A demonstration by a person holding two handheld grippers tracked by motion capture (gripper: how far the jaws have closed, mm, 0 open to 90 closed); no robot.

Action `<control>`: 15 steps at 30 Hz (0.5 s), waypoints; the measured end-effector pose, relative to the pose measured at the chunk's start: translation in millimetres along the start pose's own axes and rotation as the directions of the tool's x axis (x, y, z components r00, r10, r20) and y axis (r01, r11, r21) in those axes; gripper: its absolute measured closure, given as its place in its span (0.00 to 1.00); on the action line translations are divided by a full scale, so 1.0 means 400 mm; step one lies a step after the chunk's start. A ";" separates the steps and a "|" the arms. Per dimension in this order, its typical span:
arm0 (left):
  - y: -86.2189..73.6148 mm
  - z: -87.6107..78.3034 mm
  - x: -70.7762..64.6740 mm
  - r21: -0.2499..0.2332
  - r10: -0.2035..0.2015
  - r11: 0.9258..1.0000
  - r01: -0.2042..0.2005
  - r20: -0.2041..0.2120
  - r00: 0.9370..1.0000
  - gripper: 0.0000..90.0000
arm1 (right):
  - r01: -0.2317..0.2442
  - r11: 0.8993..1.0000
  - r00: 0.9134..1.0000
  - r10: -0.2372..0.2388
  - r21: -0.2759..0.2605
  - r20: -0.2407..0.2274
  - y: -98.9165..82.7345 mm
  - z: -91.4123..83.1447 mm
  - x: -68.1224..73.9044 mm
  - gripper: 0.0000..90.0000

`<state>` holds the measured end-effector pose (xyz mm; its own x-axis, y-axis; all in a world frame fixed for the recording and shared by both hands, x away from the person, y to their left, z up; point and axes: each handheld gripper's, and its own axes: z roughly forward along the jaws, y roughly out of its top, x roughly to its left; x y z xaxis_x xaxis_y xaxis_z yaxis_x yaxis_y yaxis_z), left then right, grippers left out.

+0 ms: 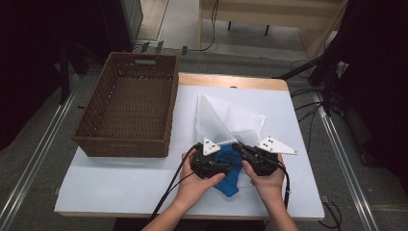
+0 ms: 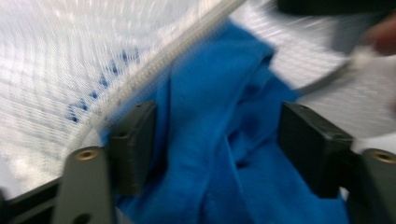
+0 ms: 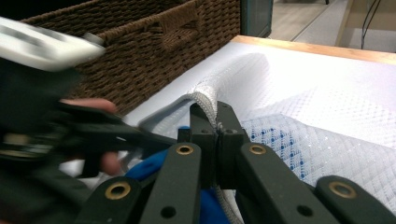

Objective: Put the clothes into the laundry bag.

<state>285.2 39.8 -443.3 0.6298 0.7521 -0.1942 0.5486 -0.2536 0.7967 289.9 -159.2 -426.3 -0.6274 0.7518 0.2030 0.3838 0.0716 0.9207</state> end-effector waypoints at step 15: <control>-0.101 -0.001 -0.078 0.196 0.091 0.978 -0.076 -0.064 0.994 0.18 | -0.001 1.000 1.000 0.001 0.013 0.000 -0.006 0.006 0.001 1.00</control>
<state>243.1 26.7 -469.0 0.6402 0.7636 -0.0841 0.5962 -0.4248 0.6813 290.2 -157.8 -429.3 -0.6269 0.7519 0.2041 0.3933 0.0792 0.9160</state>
